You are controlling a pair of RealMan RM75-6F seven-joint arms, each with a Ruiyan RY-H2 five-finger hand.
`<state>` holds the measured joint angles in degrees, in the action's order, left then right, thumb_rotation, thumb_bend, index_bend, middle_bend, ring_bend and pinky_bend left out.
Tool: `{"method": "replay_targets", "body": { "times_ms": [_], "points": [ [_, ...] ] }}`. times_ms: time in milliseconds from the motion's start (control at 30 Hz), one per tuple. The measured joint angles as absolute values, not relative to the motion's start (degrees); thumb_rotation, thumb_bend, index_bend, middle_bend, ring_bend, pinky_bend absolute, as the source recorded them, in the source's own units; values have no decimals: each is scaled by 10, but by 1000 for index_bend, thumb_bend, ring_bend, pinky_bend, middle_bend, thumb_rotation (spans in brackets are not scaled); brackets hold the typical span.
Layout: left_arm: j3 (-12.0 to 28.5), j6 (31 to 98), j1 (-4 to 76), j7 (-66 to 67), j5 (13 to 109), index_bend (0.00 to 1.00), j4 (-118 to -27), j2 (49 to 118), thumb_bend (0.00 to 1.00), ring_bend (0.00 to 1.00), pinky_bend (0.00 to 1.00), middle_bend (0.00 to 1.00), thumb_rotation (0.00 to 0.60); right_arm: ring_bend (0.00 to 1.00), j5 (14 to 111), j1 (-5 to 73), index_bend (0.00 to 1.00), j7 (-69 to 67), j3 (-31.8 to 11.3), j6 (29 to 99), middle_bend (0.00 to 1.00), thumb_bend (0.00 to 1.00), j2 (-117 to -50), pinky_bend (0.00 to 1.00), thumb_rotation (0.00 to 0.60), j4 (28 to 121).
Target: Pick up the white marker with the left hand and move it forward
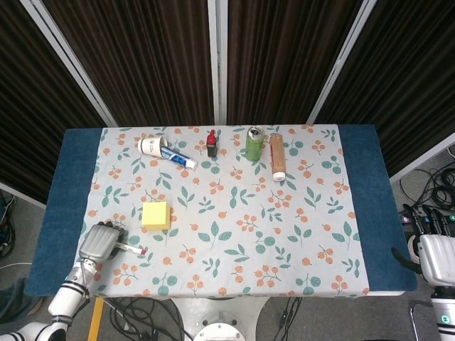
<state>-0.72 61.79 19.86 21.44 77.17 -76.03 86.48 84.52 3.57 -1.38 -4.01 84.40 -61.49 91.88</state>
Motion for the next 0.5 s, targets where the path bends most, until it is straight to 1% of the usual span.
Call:
{"method": "replay_targets", "body": {
  "times_ms": [133, 300, 500],
  "points": [
    [-9, 620, 199, 202, 778, 641, -753, 866, 405, 432, 488, 652, 600, 27, 846, 36, 74, -15, -40, 844, 226, 129, -615, 41, 600, 919],
    [-12, 621, 201, 167, 790, 673, -741, 864, 421, 490, 580, 682, 600, 27, 846, 36, 74, -15, -40, 845, 226, 129, -613, 41, 600, 921],
    [-17, 635, 200, 84, 821, 683, -705, 863, 431, 509, 592, 692, 600, 27, 846, 35, 74, -14, -41, 845, 226, 129, -611, 42, 600, 925]
  ]
}}
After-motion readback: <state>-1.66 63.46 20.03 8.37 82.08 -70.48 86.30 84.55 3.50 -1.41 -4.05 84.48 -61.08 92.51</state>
